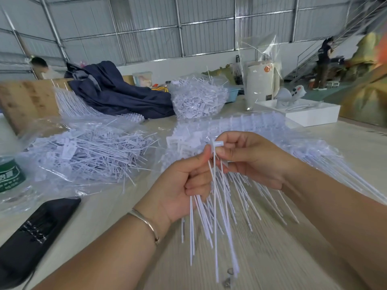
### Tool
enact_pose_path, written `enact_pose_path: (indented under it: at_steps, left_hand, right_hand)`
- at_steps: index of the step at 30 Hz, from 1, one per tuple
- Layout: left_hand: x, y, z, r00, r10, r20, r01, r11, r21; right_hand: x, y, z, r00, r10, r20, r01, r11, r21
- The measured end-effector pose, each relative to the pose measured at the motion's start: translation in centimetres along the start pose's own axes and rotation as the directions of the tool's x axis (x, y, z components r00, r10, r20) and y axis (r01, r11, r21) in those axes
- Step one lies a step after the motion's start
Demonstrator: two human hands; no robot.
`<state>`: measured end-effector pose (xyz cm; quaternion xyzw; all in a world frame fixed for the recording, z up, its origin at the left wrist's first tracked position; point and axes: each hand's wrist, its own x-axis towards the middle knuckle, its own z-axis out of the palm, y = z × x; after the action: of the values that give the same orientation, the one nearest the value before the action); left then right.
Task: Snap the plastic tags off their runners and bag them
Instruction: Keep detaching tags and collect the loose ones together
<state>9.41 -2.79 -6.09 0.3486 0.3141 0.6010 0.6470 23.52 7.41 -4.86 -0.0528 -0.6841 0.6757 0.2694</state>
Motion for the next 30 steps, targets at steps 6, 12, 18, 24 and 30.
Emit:
enact_pose_path:
  at_steps: [6,12,18,24,30]
  left_hand:
    - [0.2,0.3,-0.7,0.988,0.040,-0.147,-0.045,0.999,-0.028]
    - [0.3,0.6,-1.5,0.922,0.102,-0.374,-0.093,0.995,0.044]
    - [0.3,0.6,-1.8,0.920,0.083,-0.382,-0.029,0.989,0.145]
    - [0.6,0.4,-2.2,0.883,0.111,-0.456,-0.071,0.992,0.103]
    - [0.7,0.2,-2.1,0.883,0.072,-0.464,-0.049,0.997,0.061]
  right_hand:
    - [0.1,-0.1,-0.2,0.994,-0.013,-0.105,0.004,0.997,-0.082]
    - [0.1,0.1,-1.9,0.965,0.075,-0.252,-0.103,0.990,-0.098]
    - [0.2,0.0,-2.5,0.946,0.121,-0.300,-0.164,0.979,-0.122]
    - [-0.1,0.0,-2.2,0.968,0.116,-0.225,-0.158,0.971,-0.181]
    - [-0.4,-0.1,-2.0,0.980,0.084,-0.178,-0.126,0.962,-0.243]
